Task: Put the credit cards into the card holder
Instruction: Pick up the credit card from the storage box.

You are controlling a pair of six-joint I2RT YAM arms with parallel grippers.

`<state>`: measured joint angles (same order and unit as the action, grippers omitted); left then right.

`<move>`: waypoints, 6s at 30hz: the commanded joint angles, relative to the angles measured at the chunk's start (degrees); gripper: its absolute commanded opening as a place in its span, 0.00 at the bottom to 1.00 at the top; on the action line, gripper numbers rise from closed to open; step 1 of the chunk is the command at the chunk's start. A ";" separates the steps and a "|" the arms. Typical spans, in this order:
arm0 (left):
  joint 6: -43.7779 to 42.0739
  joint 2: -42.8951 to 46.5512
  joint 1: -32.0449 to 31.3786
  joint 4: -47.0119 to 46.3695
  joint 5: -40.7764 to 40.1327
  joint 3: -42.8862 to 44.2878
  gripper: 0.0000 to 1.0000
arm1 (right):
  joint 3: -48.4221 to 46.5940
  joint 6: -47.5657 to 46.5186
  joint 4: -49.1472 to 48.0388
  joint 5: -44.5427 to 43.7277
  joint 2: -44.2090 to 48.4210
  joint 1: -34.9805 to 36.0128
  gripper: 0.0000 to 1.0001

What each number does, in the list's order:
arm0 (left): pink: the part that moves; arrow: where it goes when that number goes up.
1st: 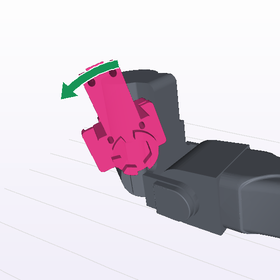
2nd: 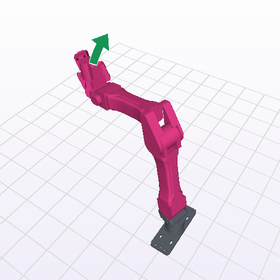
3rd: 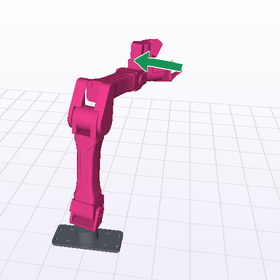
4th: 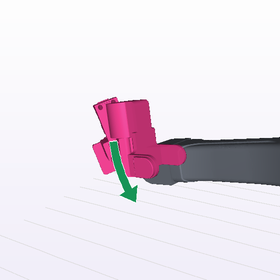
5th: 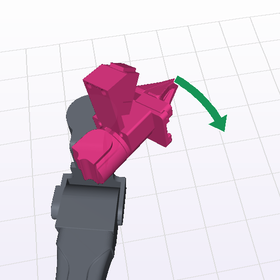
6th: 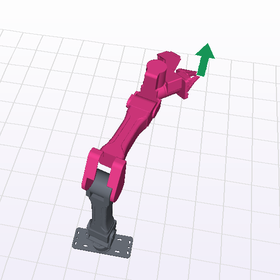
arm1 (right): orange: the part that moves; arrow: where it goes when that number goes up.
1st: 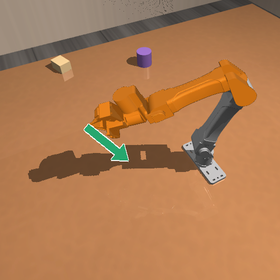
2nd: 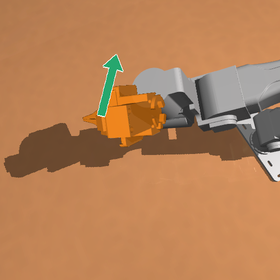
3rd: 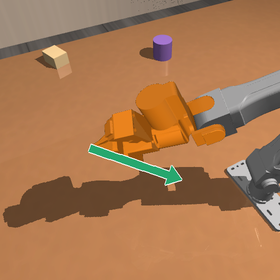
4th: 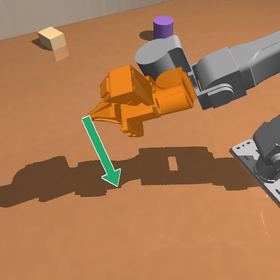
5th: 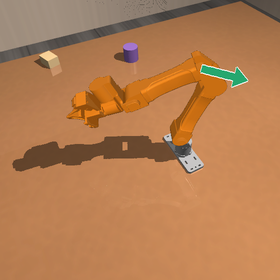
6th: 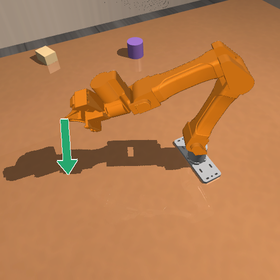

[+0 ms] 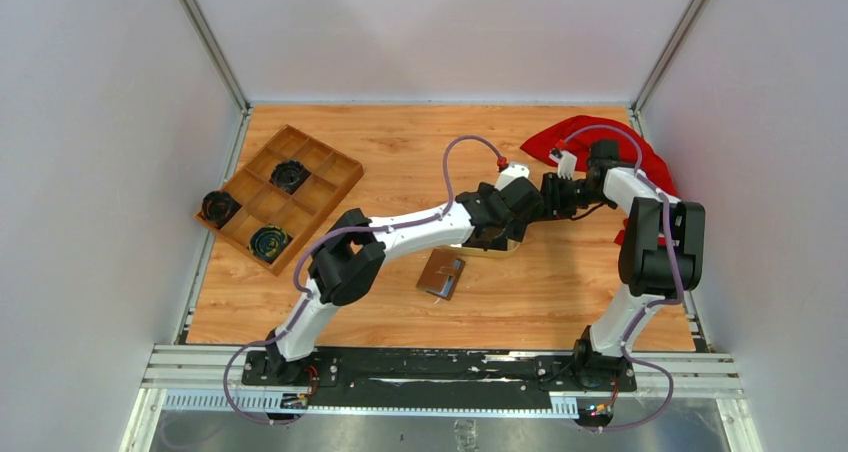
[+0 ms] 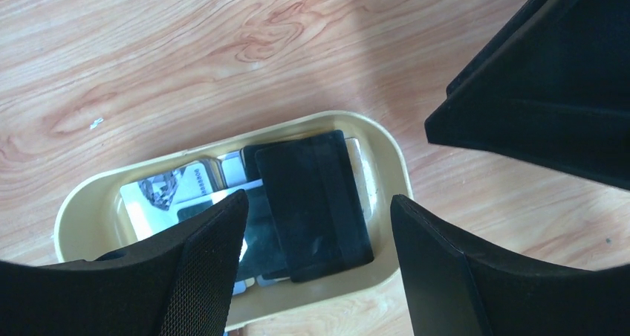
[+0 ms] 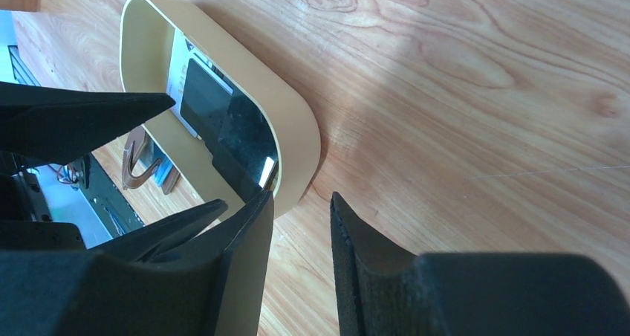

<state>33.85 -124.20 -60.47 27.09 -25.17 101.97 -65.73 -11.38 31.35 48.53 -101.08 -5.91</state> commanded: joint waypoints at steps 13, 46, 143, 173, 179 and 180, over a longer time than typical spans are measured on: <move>0.17 -7.55 -0.09 3.68 -4.63 6.59 0.75 | -1.00 0.57 2.20 1.74 -0.79 -0.68 0.38; 0.81 -8.54 0.88 2.78 -8.47 5.97 0.51 | -1.33 0.39 2.71 2.00 -0.70 -0.68 0.39; 26.56 11.61 11.86 -46.56 22.74 -33.73 0.51 | 11.68 28.63 -27.05 7.35 0.56 12.35 0.22; 5.09 33.03 15.99 -56.23 28.59 -50.88 0.78 | 3.78 0.55 -7.49 16.38 5.74 10.75 0.00; -5.25 48.19 15.99 -56.17 25.62 -61.12 1.00 | 1.96 -11.15 1.87 24.35 8.03 10.75 0.00; -6.60 50.64 15.99 -56.17 25.33 -62.70 1.00 | 1.34 -13.65 4.14 25.30 8.16 10.83 0.00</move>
<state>36.42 -80.99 -44.64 -27.62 2.39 44.10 -62.00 -13.50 25.32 66.32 -94.96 5.45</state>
